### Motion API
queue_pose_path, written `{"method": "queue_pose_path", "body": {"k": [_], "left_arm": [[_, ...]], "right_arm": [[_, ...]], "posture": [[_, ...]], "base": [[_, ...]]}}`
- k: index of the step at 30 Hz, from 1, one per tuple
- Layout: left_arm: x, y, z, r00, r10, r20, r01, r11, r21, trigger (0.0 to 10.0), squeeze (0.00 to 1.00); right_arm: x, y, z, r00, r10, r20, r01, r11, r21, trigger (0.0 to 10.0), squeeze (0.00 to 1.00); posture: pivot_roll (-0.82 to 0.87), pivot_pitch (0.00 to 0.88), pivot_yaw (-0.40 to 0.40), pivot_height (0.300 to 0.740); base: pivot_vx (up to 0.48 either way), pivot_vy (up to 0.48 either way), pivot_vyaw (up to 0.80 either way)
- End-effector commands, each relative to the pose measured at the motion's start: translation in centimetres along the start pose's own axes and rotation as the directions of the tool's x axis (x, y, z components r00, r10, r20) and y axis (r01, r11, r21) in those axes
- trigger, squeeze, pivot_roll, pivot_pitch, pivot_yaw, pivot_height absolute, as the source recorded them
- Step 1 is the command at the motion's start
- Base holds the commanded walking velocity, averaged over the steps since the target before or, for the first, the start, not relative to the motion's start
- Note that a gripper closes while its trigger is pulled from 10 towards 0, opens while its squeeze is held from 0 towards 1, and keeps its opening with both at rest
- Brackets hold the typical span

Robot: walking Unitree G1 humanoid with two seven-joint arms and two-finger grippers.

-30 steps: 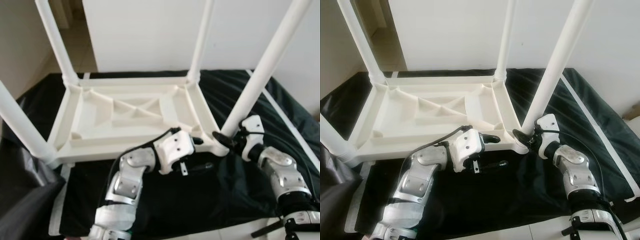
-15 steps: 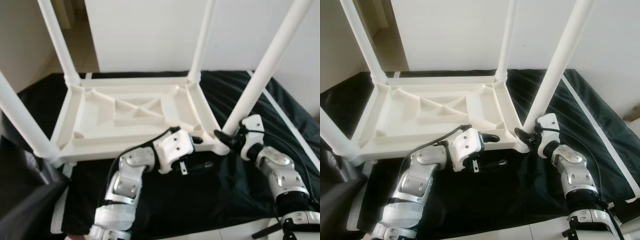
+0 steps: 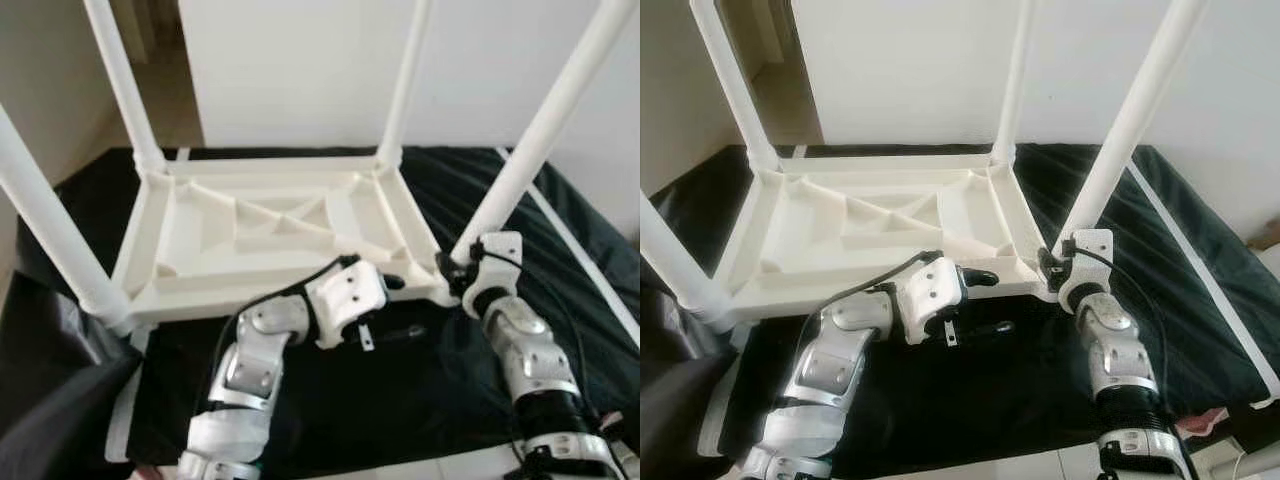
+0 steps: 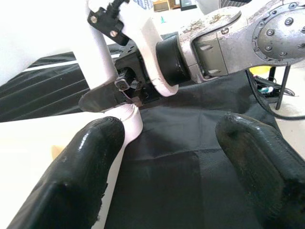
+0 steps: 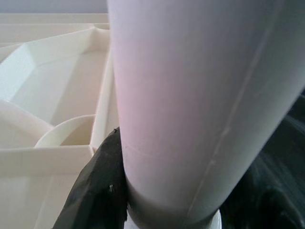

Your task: Building children table

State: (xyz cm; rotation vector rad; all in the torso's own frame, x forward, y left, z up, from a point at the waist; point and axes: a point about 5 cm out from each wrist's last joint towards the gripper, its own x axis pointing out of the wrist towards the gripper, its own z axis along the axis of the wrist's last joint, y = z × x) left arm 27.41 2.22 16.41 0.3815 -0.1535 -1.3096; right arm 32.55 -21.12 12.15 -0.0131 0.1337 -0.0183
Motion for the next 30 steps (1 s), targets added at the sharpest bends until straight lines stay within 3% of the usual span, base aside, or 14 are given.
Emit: {"method": "queue_pose_path", "body": {"k": [1, 3, 7, 9, 10, 12, 13, 14, 19, 29, 30], "left_arm": [[0.1, 0.1, -1.0, 0.975, 0.22, -0.023, -0.221, 0.975, -0.039, 10.0, 0.0], [0.2, 0.0, -0.9, 0.977, 0.211, -0.021, -0.212, 0.977, -0.034, 10.0, 0.0], [0.2, 0.0, -0.9, 0.978, 0.21, -0.02, -0.21, 0.977, -0.034, 10.0, 0.0], [0.2, 0.0, -0.9, 0.978, 0.208, -0.019, -0.209, 0.977, -0.033, 10.0, 0.0], [0.2, 0.0, -0.9, 0.978, 0.208, -0.019, -0.209, 0.977, -0.033, 10.0, 0.0], [0.3, 0.0, -0.8, 0.978, 0.207, -0.018, -0.207, 0.978, -0.03, 10.0, 0.0], [0.3, 0.0, -0.8, 0.978, 0.207, -0.018, -0.207, 0.978, -0.03, 10.0, 0.0], [0.3, 0.0, -0.8, 0.978, 0.207, -0.017, -0.208, 0.978, -0.029, 10.0, 0.0], [0.3, -0.1, -0.9, 0.978, 0.208, -0.018, -0.209, 0.978, -0.029, 10.0, 0.0], [0.3, -0.3, -0.9, 0.977, 0.211, -0.016, -0.211, 0.977, -0.034, 10.0, 0.0], [0.4, -0.3, -0.9, 0.978, 0.21, -0.016, -0.21, 0.977, -0.034, 10.0, 0.0]], "right_arm": [[-0.6, -1.1, -2.5, 0.99, -0.073, -0.121, 0.074, 0.997, 0.007, 10.0, 0.0], [-0.7, 0.1, -2.6, 0.974, -0.19, -0.125, 0.198, 0.979, 0.053, 10.0, 0.0], [-0.8, 0.5, -2.6, 0.966, -0.226, -0.126, 0.235, 0.97, 0.063, 10.0, 0.0], [-1.1, 1.2, -2.7, 0.928, -0.35, -0.129, 0.362, 0.928, 0.084, 10.0, 0.0], [-1.1, 1.2, -2.7, 0.928, -0.35, -0.129, 0.362, 0.928, 0.084, 10.0, 0.0], [-1.7, 2.2, -3.0, 0.869, -0.469, -0.157, 0.488, 0.866, 0.114, 10.0, 0.0], [-1.7, 2.2, -3.0, 0.869, -0.469, -0.157, 0.488, 0.866, 0.114, 10.0, 0.0], [-2.1, 2.8, -3.2, 0.847, -0.503, -0.169, 0.526, 0.84, 0.134, 10.0, 0.0], [-2.6, 2.9, -3.7, 0.82, -0.539, -0.192, 0.563, 0.82, 0.101, 10.0, 0.0], [-2.8, 3.8, -3.7, 0.82, -0.538, -0.197, 0.562, 0.821, 0.102, 10.0, 0.0], [-2.9, 3.6, -3.4, 0.823, -0.538, -0.182, 0.561, 0.82, 0.112, 10.0, 0.27]], "posture": [[-0.02, 0.0, -0.032, 0.74], [-0.01, 0.0, -0.03, 0.74], [-0.01, 0.0, -0.03, 0.74], [-0.01, 0.0, -0.033, 0.74], [-0.01, 0.0, -0.033, 0.74], [0.0, 0.0, -0.035, 0.74], [0.0, 0.0, -0.035, 0.74], [0.0, 0.0, -0.035, 0.74], [0.0, 0.0, -0.047, 0.74], [0.0, 0.0, -0.05, 0.74], [0.0, 0.0, -0.051, 0.74]], "base": [[0.0, 0.0, 0.0], [0.0, 0.0, 0.0], [0.0, 0.0, 0.0], [0.0, 0.0, 0.0], [0.0, 0.0, 0.0], [0.0, 0.0, 0.0], [0.0, 0.0, 0.0], [0.0, 0.0, 0.0], [0.0, 0.0, 0.0], [0.0, 0.0, 0.0], [0.0, 0.0, 0.0]]}}
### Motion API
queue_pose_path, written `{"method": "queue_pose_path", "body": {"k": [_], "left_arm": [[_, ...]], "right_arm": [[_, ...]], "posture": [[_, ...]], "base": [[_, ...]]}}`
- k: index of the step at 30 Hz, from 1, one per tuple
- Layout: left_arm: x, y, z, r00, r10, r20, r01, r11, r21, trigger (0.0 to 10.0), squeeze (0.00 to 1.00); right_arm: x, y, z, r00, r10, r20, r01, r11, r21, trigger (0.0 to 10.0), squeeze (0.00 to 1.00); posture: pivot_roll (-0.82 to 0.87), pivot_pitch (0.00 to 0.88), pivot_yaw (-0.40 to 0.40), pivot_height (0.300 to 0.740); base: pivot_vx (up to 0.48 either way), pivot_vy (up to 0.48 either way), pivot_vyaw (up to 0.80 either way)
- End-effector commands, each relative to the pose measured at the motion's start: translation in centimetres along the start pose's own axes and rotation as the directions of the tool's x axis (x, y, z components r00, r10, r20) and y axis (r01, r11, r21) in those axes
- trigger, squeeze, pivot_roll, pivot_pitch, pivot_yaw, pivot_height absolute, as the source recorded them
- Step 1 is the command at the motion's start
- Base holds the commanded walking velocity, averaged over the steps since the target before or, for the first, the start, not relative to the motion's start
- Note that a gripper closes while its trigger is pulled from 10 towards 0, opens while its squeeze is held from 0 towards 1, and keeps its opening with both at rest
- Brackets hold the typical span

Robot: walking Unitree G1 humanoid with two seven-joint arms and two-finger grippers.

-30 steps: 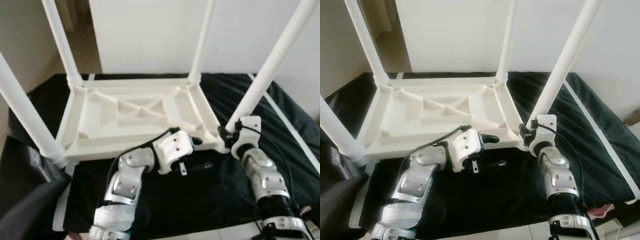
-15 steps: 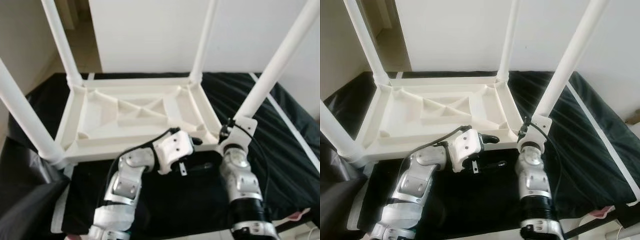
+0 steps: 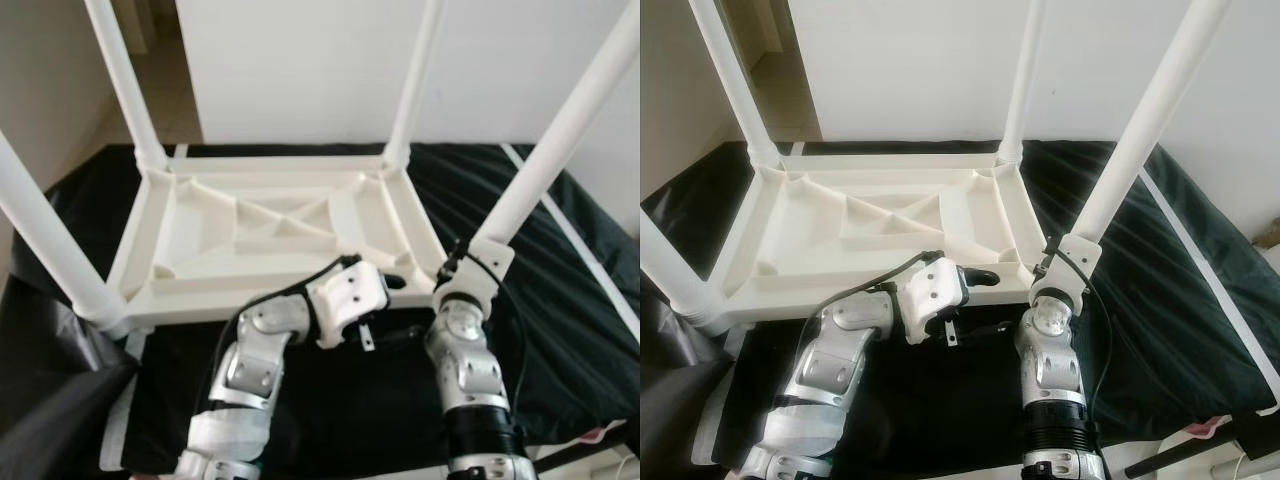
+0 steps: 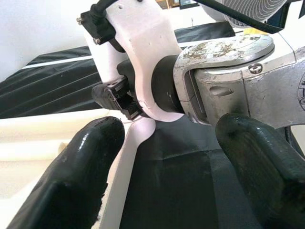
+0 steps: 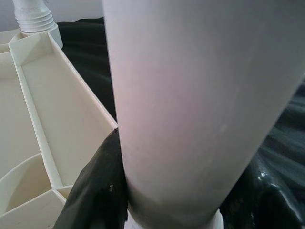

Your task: Building children table

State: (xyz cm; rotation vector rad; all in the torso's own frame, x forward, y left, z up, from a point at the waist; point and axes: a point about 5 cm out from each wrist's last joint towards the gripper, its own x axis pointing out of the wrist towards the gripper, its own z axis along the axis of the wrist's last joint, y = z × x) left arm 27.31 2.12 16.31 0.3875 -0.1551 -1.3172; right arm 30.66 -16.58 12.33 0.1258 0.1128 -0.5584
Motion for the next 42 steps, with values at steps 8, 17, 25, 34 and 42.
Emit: {"method": "queue_pose_path", "body": {"k": [8, 17, 25, 34, 42], "left_arm": [[0.4, -0.1, -0.9, 0.976, 0.217, -0.014, -0.217, 0.975, -0.039, 10.0, 0.0], [0.5, -0.1, -0.8, 0.977, 0.211, -0.01, -0.211, 0.977, -0.039, 10.0, 0.0], [0.6, -0.1, -0.7, 0.979, 0.205, -0.005, -0.206, 0.978, -0.037, 10.0, 0.0], [0.7, -0.1, -0.7, 0.982, 0.187, -0.004, -0.187, 0.982, -0.037, 10.0, 0.0], [0.8, 0.1, -0.6, 0.984, 0.179, -0.001, -0.179, 0.983, -0.03, 10.0, 0.0]], "right_arm": [[0.0, -2.2, -1.8, 0.999, -0.01, -0.044, 0.01, 1.0, 0.003, 10.0, 1.0], [-0.4, -3.6, -1.1, 0.994, 0.091, 0.065, -0.088, 0.995, -0.051, 10.0, 1.0], [-0.1, -4.7, -0.9, 0.952, 0.295, 0.077, -0.291, 0.955, -0.057, 10.0, 0.0], [2.0, -5.0, 0.9, 0.796, 0.604, 0.044, -0.585, 0.785, -0.205, 10.0, 0.0], [3.2, -3.9, 1.9, 0.653, 0.756, -0.033, -0.726, 0.614, -0.31, 10.0, 0.0]], "posture": [[0.0, 0.0, -0.05, 0.74], [-0.01, 0.0, -0.051, 0.74], [-0.03, 0.0, -0.045, 0.74], [-0.05, 0.0, -0.021, 0.74], [-0.04, 0.0, -0.018, 0.74]], "base": [[0.0, 0.0, 0.0], [0.0, 0.0, 0.0], [0.0, 0.0, 0.0], [0.0, 0.0, 0.0], [0.0, 0.0, 0.0]]}}
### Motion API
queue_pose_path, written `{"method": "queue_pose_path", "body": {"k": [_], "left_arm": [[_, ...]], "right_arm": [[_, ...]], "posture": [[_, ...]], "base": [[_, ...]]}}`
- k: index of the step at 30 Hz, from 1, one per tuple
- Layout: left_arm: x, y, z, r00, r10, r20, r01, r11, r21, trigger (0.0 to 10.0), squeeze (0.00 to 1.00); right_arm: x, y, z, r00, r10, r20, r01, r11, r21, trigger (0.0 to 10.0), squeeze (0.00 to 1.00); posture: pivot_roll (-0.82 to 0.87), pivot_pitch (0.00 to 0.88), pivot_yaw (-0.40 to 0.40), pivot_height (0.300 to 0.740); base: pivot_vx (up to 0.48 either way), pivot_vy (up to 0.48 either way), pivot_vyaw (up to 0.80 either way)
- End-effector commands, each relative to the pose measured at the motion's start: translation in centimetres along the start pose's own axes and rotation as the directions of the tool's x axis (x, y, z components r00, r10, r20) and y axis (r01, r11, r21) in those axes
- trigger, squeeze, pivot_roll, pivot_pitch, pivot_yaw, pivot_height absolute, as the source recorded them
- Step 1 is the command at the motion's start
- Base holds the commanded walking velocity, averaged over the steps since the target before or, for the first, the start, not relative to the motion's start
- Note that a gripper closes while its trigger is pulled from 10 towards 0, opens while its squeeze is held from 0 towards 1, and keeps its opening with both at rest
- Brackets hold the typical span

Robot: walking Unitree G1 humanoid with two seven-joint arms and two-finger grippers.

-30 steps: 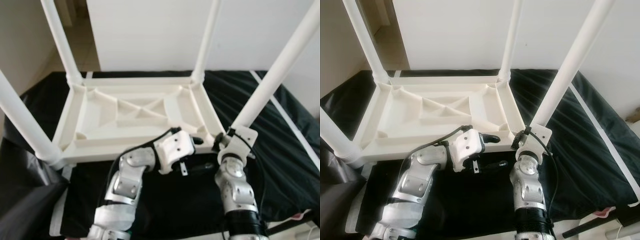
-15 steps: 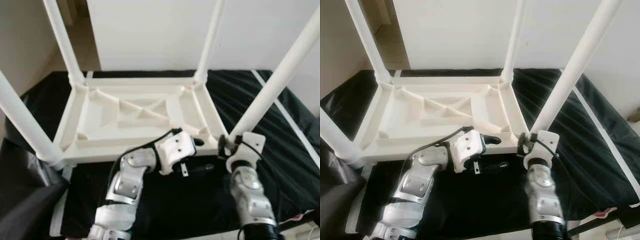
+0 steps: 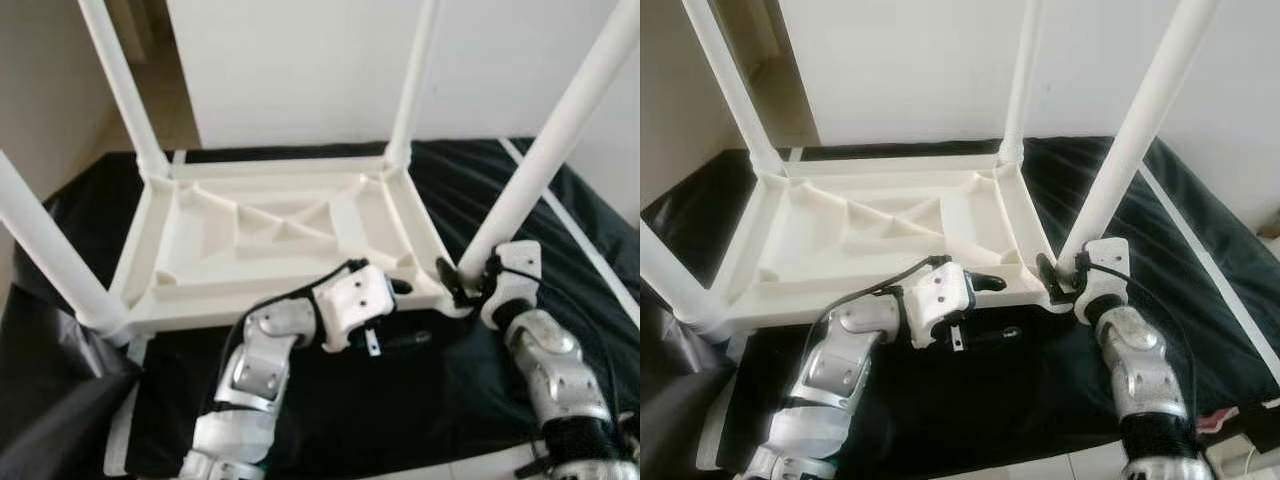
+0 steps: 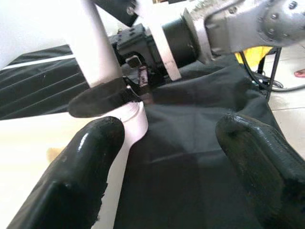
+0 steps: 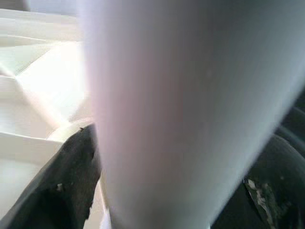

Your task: Building children table

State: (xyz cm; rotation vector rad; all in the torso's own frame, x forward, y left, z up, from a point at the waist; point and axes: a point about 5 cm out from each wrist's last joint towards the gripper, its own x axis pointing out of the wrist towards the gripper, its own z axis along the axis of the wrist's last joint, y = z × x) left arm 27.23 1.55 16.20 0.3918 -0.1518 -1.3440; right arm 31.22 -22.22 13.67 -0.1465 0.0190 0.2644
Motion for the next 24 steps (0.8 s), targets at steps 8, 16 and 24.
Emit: {"method": "queue_pose_path", "body": {"k": [8, 16, 24], "left_arm": [[0.1, 0.5, -0.5, 0.976, 0.216, -0.003, -0.216, 0.976, -0.026, 10.0, 0.0], [0.3, 0.8, -0.5, 0.976, 0.217, -0.003, -0.217, 0.976, -0.011, 10.0, 0.0], [0.8, 0.7, -3.1, 0.974, 0.222, -0.033, -0.224, 0.972, -0.073, 10.0, 0.0]], "right_arm": [[1.2, 1.1, 0.0, 0.981, 0.193, -0.032, -0.194, 0.979, -0.061, 10.0, 0.0], [0.8, 1.0, -1.4, 0.963, 0.255, -0.086, -0.26, 0.964, -0.05, 0.0, 0.0], [0.6, 1.0, -2.4, 0.966, 0.23, -0.121, -0.234, 0.972, -0.021, 10.0, 0.0]], "posture": [[-0.02, 0.0, -0.031, 0.74], [-0.01, 0.0, -0.046, 0.74], [-0.02, 0.0, -0.069, 0.74]], "base": [[0.0, 0.0, 0.0], [0.0, 0.0, 0.0], [0.0, 0.0, 0.0]]}}
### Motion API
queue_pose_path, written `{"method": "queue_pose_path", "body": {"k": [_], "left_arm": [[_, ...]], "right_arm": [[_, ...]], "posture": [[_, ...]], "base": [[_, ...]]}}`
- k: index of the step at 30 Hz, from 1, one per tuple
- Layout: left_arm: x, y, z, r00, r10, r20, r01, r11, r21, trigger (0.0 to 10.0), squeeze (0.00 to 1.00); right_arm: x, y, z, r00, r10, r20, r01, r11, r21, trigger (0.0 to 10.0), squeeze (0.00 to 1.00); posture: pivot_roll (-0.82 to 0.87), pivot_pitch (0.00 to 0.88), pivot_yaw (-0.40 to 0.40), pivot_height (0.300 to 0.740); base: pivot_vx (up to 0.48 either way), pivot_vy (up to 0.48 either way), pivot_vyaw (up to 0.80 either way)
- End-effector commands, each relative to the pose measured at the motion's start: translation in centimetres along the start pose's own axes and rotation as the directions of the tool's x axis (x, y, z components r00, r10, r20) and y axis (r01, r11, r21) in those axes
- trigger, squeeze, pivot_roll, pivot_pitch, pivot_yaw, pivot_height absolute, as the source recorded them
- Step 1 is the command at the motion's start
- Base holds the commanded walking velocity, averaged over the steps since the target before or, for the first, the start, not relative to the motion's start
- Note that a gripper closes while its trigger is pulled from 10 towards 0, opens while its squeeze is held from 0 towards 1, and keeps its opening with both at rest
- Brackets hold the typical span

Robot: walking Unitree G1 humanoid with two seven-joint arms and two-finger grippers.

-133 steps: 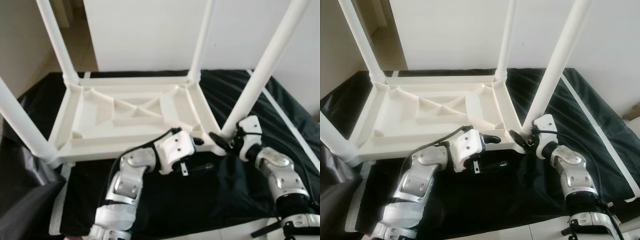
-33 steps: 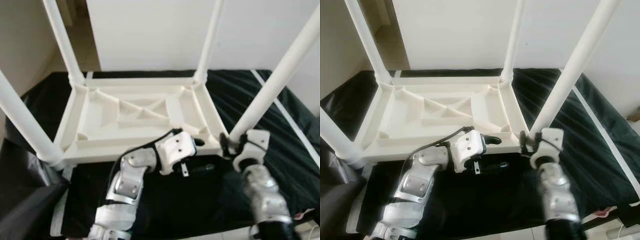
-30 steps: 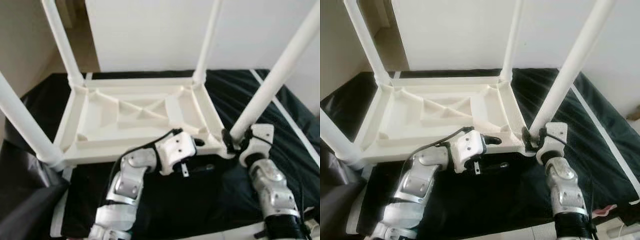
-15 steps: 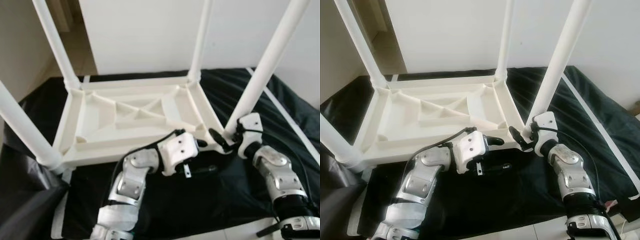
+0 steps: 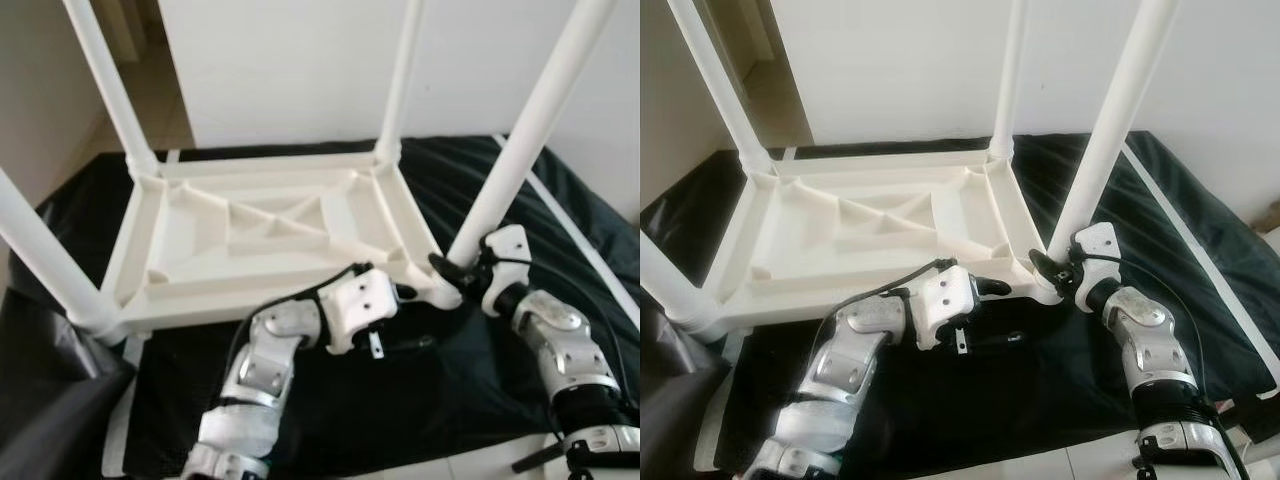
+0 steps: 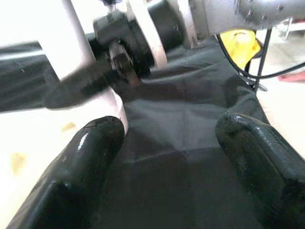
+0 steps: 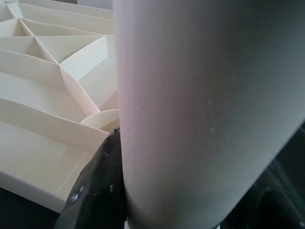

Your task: Building children table

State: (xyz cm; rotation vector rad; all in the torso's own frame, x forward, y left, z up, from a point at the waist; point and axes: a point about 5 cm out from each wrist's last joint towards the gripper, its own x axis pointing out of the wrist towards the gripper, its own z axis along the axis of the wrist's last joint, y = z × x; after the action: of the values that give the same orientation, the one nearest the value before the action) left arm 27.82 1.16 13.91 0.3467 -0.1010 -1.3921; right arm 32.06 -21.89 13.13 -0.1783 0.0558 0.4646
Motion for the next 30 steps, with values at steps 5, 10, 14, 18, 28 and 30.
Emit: {"method": "queue_pose_path", "body": {"k": [5, 10, 14, 18, 28, 30], "left_arm": [[0.3, 0.9, -0.4, 0.966, 0.257, -0.003, -0.257, 0.966, -0.009, 10.0, 0.0], [0.2, 1.8, 0.0, 0.945, 0.327, 0.005, -0.327, 0.945, -0.033, 10.0, 0.0], [0.0, 2.3, 0.1, 0.929, 0.37, 0.007, -0.37, 0.928, -0.046, 10.0, 0.0], [0.0, 2.4, 0.1, 0.925, 0.38, 0.011, -0.379, 0.924, -0.046, 10.0, 0.0], [-0.3, 2.9, -0.5, 0.896, 0.444, 0.0, -0.444, 0.894, -0.059, 10.0, 0.0], [-0.4, 2.8, -0.8, 0.891, 0.453, -0.017, -0.453, 0.89, -0.045, 10.0, 0.0]], "right_arm": [[-0.1, 1.0, -2.0, 0.996, 0.004, -0.084, -0.003, 1.0, 0.022, 10.0, 0.0], [-0.1, 0.9, -2.2, 0.99, -0.092, -0.102, 0.098, 0.994, 0.052, 10.0, 0.0], [-0.1, 0.8, -2.4, 0.974, -0.192, -0.122, 0.204, 0.974, 0.098, 10.0, 0.0], [-0.1, 0.8, -2.5, 0.965, -0.227, -0.131, 0.242, 0.964, 0.111, 10.0, 0.0], [-0.8, 2.2, -3.8, 0.816, -0.531, -0.229, 0.574, 0.79, 0.216, 10.0, 0.0], [-1.1, 2.6, -4.0, 0.759, -0.6, -0.253, 0.65, 0.724, 0.233, 10.0, 0.0]], "posture": [[-0.02, 0.0, -0.066, 0.74], [-0.01, 0.0, -0.063, 0.74], [0.0, 0.0, -0.059, 0.74], [0.0, 0.0, -0.059, 0.74], [-0.03, 0.0, -0.03, 0.74], [-0.04, 0.0, -0.022, 0.74]], "base": [[0.0, 0.0, 0.0], [0.0, 0.0, 0.0], [0.0, 0.0, 0.0], [0.0, 0.0, 0.0], [0.0, 0.0, 0.0], [0.0, 0.0, 0.0]]}}
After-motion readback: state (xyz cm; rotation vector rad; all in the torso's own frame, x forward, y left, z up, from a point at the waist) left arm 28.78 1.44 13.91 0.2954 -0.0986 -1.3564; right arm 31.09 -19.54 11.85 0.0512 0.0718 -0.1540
